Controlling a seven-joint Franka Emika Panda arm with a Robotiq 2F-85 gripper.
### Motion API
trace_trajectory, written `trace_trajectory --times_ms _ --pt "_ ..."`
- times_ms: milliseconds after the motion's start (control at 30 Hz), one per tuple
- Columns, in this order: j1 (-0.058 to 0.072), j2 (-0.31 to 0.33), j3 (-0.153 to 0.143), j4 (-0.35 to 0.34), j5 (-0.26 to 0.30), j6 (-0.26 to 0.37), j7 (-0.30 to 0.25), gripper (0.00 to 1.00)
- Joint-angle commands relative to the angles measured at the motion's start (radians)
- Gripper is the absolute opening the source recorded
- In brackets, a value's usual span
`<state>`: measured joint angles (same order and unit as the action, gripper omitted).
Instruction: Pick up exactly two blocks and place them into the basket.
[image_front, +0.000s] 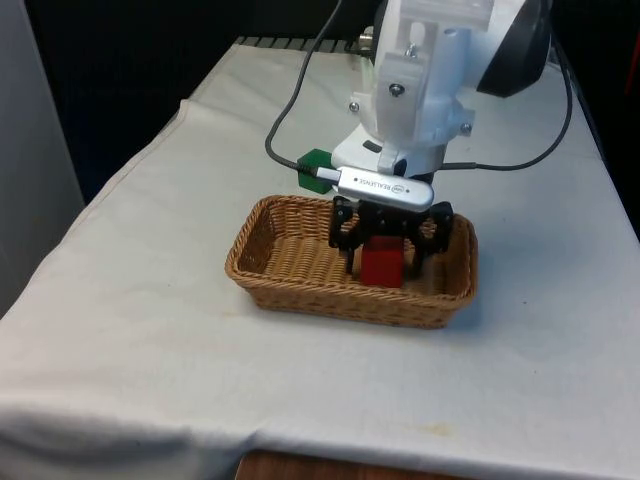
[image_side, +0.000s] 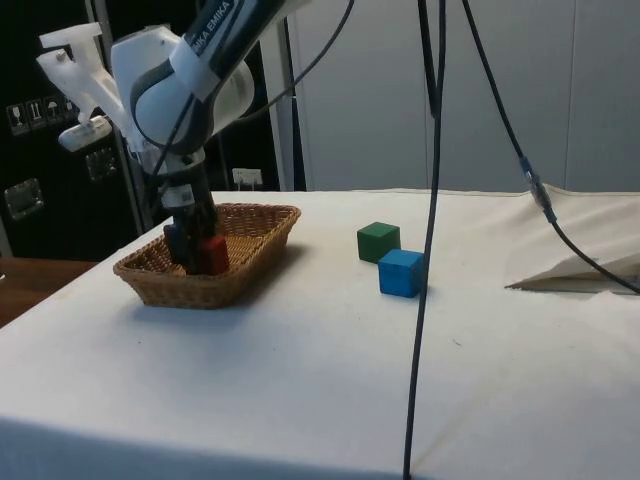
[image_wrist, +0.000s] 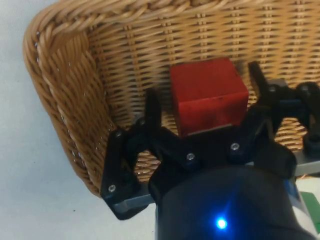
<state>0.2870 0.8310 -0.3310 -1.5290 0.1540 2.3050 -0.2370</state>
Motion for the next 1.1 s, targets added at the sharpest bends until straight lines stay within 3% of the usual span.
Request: trace_trajectory --times_ms 0,67,100,367,633,667,700,933,967,1067 --pt "0.0 0.001 0.002 -0.003 0.002 0.012 -0.002 0.79" --pt "0.0 0.001 0.002 -0.004 0.002 0.014 -0.001 0.97" --pt "0.0 0.001 0.002 -0.004 0.002 0.015 -0.001 1.0" --pt "0.001 0.0 0.0 -0.005 0.0 0.01 0.0 1.0" --pt "0.006 -0.068 -0.008 -0.087 0.002 0.053 -0.015 1.0" --pt "0.002 -0.05 -0.008 -0.061 0.0 0.031 -0.011 1.0" --pt "0.008 -0.086 -0.009 -0.108 0.0 0.06 -0.015 1.0" --pt "0.018 -0.164 -0.012 -0.197 -0.007 0.093 -0.016 1.0" --pt "0.012 -0.145 -0.008 -0.173 -0.003 0.073 -0.015 1.0" --pt "0.021 -0.195 -0.013 -0.232 -0.011 0.108 -0.015 1.0"
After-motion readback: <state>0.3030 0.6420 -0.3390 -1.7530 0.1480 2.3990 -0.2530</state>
